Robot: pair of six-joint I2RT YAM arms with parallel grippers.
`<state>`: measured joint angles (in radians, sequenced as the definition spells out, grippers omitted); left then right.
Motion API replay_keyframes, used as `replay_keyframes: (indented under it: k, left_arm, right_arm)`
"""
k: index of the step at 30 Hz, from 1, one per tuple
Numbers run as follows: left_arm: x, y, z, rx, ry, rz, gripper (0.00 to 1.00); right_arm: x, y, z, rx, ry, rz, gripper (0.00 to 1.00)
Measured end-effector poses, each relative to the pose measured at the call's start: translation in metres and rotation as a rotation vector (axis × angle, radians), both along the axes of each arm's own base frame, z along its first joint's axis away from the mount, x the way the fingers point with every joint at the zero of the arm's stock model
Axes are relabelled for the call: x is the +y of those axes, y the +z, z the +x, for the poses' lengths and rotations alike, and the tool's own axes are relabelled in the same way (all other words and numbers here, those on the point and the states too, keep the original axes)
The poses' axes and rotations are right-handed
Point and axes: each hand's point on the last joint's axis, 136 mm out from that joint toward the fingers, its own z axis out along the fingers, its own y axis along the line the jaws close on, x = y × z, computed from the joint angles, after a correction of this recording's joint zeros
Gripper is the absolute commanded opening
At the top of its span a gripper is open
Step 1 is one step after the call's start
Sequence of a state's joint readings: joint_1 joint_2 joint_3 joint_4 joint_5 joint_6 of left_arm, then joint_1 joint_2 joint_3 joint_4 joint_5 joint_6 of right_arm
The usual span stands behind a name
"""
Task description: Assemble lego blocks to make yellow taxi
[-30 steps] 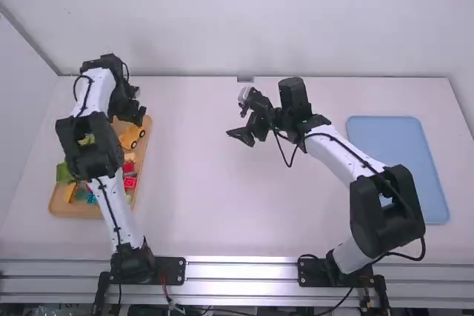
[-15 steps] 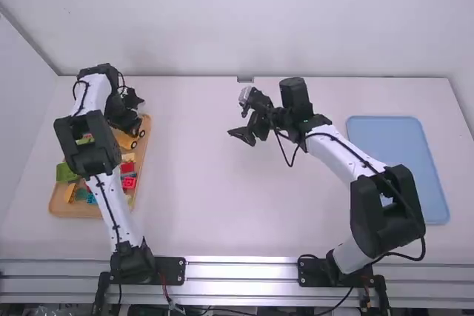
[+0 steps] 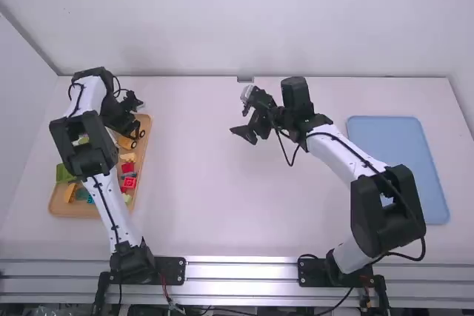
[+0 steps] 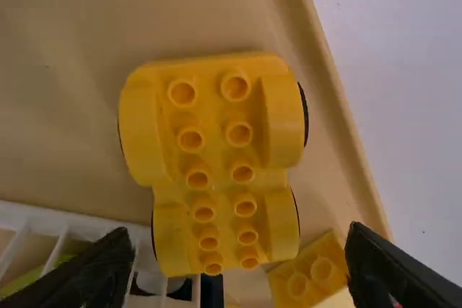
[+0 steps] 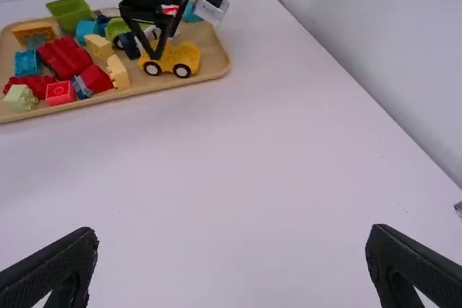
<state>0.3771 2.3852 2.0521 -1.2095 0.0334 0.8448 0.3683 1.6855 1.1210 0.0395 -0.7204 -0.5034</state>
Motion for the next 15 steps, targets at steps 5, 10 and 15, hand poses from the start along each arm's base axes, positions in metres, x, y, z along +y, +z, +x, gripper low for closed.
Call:
replay_keyframes:
  k: [5,10,15]
  left_arm:
    - [0.003,-0.005,-0.001,0.007,0.031,0.021,0.84]
    - [0.000,-0.008,0.000,-0.001,0.035,-0.001,0.87]
    - [0.005,-0.015,-0.002,-0.005,0.061,0.006,0.93]
  right_arm:
    - [-0.001,0.004,0.007,-0.033,-0.018,0.002,0.99]
    - [-0.008,0.005,0.011,-0.034,-0.029,0.008,0.98]
    - [-0.008,0.006,0.011,-0.031,-0.028,0.012,0.98]
